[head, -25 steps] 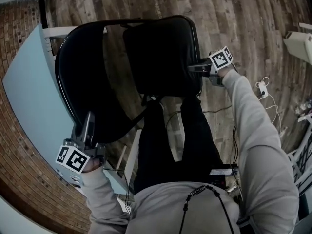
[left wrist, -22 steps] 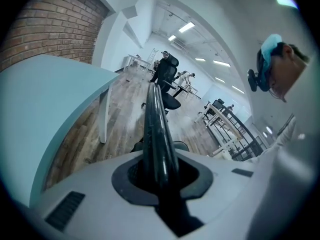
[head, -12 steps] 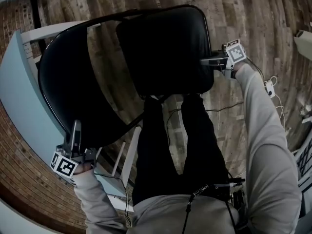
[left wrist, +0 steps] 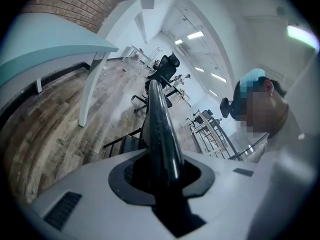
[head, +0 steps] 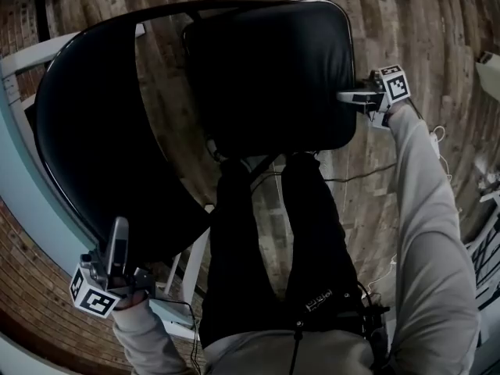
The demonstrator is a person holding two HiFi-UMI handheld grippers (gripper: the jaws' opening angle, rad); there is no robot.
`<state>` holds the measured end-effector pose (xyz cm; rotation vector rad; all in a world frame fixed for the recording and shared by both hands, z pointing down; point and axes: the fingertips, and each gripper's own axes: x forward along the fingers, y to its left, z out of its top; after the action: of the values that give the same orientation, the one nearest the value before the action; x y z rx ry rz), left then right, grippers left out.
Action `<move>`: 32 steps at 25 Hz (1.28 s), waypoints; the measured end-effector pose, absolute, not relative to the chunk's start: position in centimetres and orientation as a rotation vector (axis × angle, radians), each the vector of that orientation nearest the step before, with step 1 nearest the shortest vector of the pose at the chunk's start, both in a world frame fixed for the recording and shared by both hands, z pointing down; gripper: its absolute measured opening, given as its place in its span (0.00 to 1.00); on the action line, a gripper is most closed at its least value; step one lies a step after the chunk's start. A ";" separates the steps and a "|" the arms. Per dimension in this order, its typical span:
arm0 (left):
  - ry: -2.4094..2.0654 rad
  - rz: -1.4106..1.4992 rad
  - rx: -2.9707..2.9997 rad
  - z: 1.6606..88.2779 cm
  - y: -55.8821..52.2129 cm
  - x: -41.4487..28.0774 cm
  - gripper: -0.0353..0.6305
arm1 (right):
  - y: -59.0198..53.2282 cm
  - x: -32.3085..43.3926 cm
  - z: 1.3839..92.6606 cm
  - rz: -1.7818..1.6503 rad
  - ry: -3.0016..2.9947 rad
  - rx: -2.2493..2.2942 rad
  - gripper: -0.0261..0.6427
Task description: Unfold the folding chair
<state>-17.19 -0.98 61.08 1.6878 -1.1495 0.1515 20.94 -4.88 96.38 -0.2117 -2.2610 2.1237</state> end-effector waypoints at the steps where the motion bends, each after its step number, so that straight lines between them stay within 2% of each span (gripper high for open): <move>1: -1.159 0.166 1.682 61.1 -1.1 -16.5 0.21 | -4.8 21.4 96.8 2.143 -2.270 -0.216 0.30; 8: -1.187 0.181 1.686 61.5 -1.0 -16.5 0.20 | -5.4 22.2 96.6 2.197 -2.353 -0.224 0.30; 9: -1.197 0.195 1.687 61.4 -1.0 -16.6 0.20 | -5.4 22.1 96.7 2.182 -2.357 -0.146 0.32; 11: -1.220 0.231 1.701 61.2 -0.9 -16.7 0.20 | -5.5 22.4 97.4 2.121 -2.351 0.066 0.45; 13: -1.246 0.250 1.720 61.6 -0.9 -16.7 0.21 | -5.8 23.6 98.0 2.020 -2.329 0.273 0.48; 14: -1.266 0.261 1.732 61.8 -0.8 -16.6 0.24 | -6.0 24.4 98.2 1.949 -2.311 0.368 0.49; 17: -1.354 0.373 1.808 60.8 -0.8 -16.5 0.56 | -6.3 27.6 97.7 1.713 -2.217 0.658 0.55; 18: -1.382 0.425 1.835 60.0 -0.8 -16.8 0.61 | -6.1 28.7 96.8 1.653 -2.188 0.734 0.55; 19: -1.407 0.469 1.855 59.0 -0.8 -17.2 0.65 | -5.7 29.7 95.3 1.605 -2.171 0.790 0.55; 24: -1.488 0.487 1.927 52.0 -1.3 -19.4 0.65 | -6.9 31.6 81.0 1.345 -2.273 0.932 0.55; 32: -1.395 0.497 2.186 37.7 -2.1 -16.7 0.65 | -9.6 25.9 54.3 0.975 -2.535 1.006 0.55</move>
<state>-16.73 -2.15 37.75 2.1863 -1.3953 0.4972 25.92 -9.55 54.26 1.0061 -2.5348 0.9754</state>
